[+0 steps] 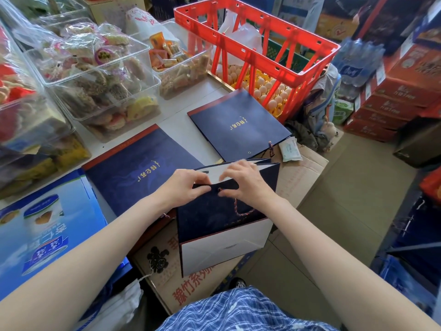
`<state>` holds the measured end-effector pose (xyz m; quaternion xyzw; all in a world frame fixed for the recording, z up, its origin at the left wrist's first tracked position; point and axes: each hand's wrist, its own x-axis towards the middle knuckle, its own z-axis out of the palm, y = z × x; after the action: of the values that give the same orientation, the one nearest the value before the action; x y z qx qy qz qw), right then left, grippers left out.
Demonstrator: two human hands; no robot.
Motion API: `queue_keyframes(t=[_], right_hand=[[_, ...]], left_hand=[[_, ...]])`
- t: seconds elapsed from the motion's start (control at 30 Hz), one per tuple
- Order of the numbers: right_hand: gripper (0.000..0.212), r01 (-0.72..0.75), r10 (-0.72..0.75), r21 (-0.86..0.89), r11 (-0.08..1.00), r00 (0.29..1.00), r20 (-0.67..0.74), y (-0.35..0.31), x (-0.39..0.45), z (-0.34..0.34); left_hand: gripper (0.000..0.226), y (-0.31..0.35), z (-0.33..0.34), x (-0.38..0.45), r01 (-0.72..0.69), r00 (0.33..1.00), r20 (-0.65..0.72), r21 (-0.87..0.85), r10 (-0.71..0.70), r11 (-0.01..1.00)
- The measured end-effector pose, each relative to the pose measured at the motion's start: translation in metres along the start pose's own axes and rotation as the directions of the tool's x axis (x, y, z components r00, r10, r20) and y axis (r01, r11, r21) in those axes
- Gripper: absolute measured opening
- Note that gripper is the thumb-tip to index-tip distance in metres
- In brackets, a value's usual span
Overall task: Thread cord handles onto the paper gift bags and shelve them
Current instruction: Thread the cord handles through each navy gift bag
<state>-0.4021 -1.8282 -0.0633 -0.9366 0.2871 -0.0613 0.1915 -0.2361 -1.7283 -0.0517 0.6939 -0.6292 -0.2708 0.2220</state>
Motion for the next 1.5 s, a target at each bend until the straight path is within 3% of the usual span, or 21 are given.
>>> queue_keyframes(t=[0.1,0.23,0.37,0.5,0.67,0.87,1.03,1.2,1.27,1.33,1.5], right_hand=[[0.029,-0.019,0.019,0.077,0.997,1.000,0.004,-0.004,-0.004,0.000],[0.025,0.019,-0.016,0.030,0.999,0.996,-0.089,-0.008,-0.010,0.008],[0.018,0.130,-0.140,-0.069,0.989,0.973,-0.181,-0.015,-0.012,0.016],[0.024,0.113,-0.152,-0.145,0.983,0.944,-0.294,-0.012,-0.010,0.021],[0.031,0.044,-0.101,-0.176,0.983,0.937,-0.334,-0.012,-0.012,0.026],[0.023,0.012,-0.090,-0.187,0.982,0.906,-0.413,-0.006,-0.014,0.033],[0.031,0.019,-0.113,-0.212,0.977,0.889,-0.443,-0.009,-0.016,0.032],[0.025,-0.108,0.089,-0.034,0.994,0.931,-0.354,-0.011,-0.016,0.022],[0.024,-0.193,0.237,0.194,0.962,0.943,-0.236,-0.013,-0.012,0.013],[0.020,-0.235,0.351,0.417,0.878,0.908,-0.228,-0.014,-0.006,0.005],[0.013,-0.302,0.386,0.468,0.831,0.918,-0.093,-0.014,0.004,-0.002]], left_hand=[[0.012,0.002,-0.001,0.001,0.026,1.000,0.012,0.002,-0.026,1.000],[0.032,0.008,-0.006,0.006,0.247,0.966,0.094,-0.030,-0.243,0.969],[0.031,0.020,0.000,0.020,0.399,0.900,0.130,0.131,-0.415,0.907],[0.028,0.031,0.006,0.030,0.390,0.915,0.045,0.159,-0.401,0.907],[0.021,0.033,0.008,0.027,0.343,0.939,-0.053,0.135,-0.339,0.929],[0.017,0.036,0.020,0.027,0.352,0.926,-0.164,0.050,-0.340,0.935],[0.019,0.036,0.020,0.030,0.392,0.895,-0.219,-0.034,-0.390,0.919],[0.020,0.028,0.008,0.039,0.363,0.915,-0.130,-0.145,-0.381,0.920],[0.021,0.027,0.006,0.038,0.339,0.925,-0.107,-0.191,-0.363,0.921],[0.021,0.027,0.005,0.036,0.312,0.934,-0.104,-0.228,-0.342,0.922],[0.017,0.024,0.005,0.030,0.264,0.934,-0.160,-0.292,-0.319,0.919]])
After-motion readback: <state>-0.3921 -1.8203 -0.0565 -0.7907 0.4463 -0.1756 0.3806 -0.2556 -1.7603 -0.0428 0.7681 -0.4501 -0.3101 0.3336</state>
